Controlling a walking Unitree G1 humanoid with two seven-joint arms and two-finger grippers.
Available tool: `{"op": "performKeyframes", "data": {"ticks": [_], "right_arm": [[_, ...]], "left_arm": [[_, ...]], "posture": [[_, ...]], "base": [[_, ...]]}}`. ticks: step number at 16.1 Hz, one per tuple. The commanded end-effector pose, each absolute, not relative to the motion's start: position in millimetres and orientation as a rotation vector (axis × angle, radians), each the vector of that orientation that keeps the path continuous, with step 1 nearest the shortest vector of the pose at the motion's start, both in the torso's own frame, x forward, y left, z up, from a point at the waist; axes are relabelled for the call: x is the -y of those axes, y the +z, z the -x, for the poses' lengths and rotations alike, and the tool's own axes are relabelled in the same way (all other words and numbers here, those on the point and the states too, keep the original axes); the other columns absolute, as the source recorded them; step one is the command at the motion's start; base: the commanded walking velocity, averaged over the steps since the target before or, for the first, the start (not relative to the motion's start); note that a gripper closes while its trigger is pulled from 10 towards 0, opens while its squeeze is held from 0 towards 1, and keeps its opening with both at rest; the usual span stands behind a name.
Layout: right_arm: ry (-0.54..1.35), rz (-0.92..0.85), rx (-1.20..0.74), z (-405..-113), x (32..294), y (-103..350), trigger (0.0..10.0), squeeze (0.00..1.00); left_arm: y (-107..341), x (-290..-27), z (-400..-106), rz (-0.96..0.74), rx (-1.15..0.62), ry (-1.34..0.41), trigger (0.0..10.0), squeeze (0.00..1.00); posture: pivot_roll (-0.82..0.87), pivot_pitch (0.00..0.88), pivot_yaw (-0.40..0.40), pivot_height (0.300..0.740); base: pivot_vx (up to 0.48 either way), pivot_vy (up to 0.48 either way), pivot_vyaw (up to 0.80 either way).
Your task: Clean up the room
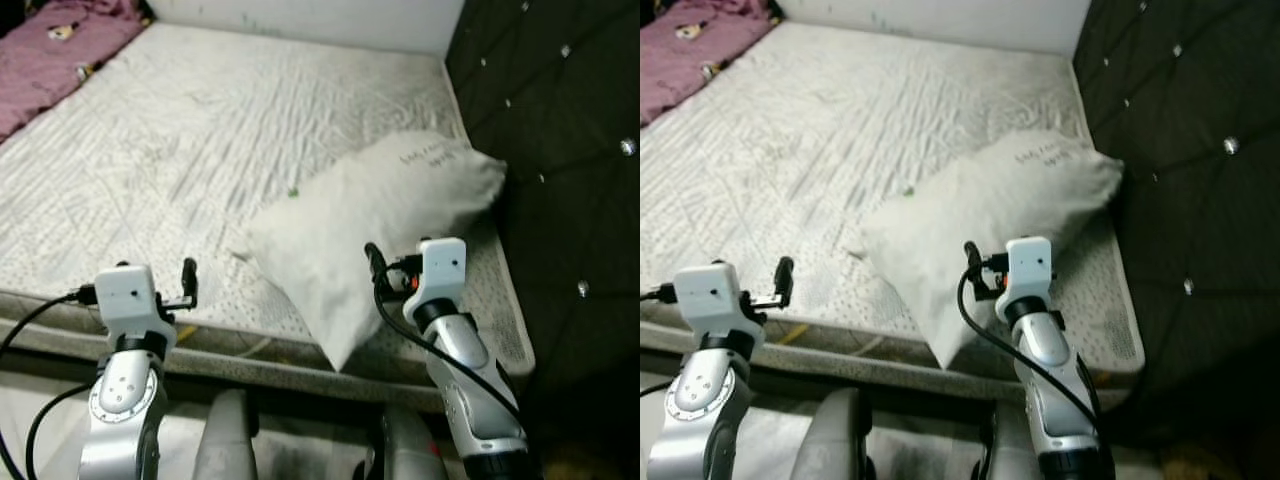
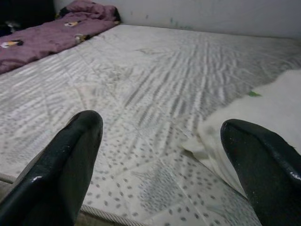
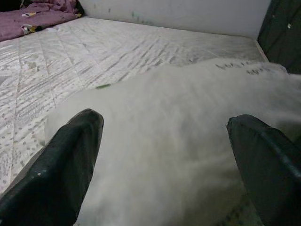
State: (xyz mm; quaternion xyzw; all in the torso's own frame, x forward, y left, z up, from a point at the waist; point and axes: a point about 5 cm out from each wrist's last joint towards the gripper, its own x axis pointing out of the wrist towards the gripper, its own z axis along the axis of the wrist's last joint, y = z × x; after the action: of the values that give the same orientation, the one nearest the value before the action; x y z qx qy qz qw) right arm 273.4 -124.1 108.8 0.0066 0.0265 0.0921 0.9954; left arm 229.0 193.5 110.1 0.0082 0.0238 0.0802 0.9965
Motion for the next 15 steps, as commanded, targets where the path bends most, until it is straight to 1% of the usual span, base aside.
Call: {"op": "performKeyframes", "data": {"ticks": [1,4,6,9,10,11,12,13,15], "right_arm": [[0.183,-0.018,-0.071,-274,127,106,10.0,0.00],[0.201,-0.022,-0.091,-275,126,103,10.0,0.00],[0.233,-0.020,-0.097,-276,122,102,10.0,0.00],[0.384,0.015,-0.162,-277,107,95,10.0,0.00],[0.408,0.022,-0.171,-278,104,94,10.0,0.00],[0.464,0.050,-0.192,-281,97,91,10.0,0.00],[0.481,0.063,-0.201,-284,94,89,10.0,0.00],[0.477,0.092,-0.218,-291,92,87,10.0,0.00],[0.454,0.058,-0.253,-302,89,85,10.0,0.00]], "left_arm": [[114,-193,-231,-0.021,-0.041,0.161,10.0,0.00],[116,-191,-234,-0.017,-0.032,0.167,10.0,0.00],[116,-191,-236,-0.014,-0.028,0.170,10.0,0.00],[119,-191,-238,-0.018,-0.017,0.186,10.0,0.00],[119,-191,-238,-0.020,-0.016,0.190,10.0,0.00],[119,-194,-236,-0.030,-0.027,0.211,10.0,0.00],[117,-197,-232,-0.037,-0.036,0.226,10.0,0.00],[116,-201,-226,-0.040,-0.043,0.237,10.0,0.00],[115,-207,-218,-0.062,-0.061,0.262,10.0,0.00]], "posture": [[0.06,0.041,-0.041,0.589],[0.06,0.041,-0.041,0.589],[0.06,0.040,-0.038,0.560],[0.07,0.040,-0.040,0.555],[0.07,0.040,-0.040,0.555],[0.08,0.040,-0.043,0.555],[0.10,0.039,-0.046,0.555],[0.11,0.039,-0.050,0.555],[0.13,0.042,-0.058,0.555]], "base": [[0.000,0.000,0.00],[0.000,0.000,0.00],[0.000,0.000,0.00],[0.000,0.000,0.00],[0.000,0.000,0.00],[0.000,0.000,0.00],[0.000,0.000,0.00],[0.000,0.000,0.00],[0.000,0.000,0.00]]}}
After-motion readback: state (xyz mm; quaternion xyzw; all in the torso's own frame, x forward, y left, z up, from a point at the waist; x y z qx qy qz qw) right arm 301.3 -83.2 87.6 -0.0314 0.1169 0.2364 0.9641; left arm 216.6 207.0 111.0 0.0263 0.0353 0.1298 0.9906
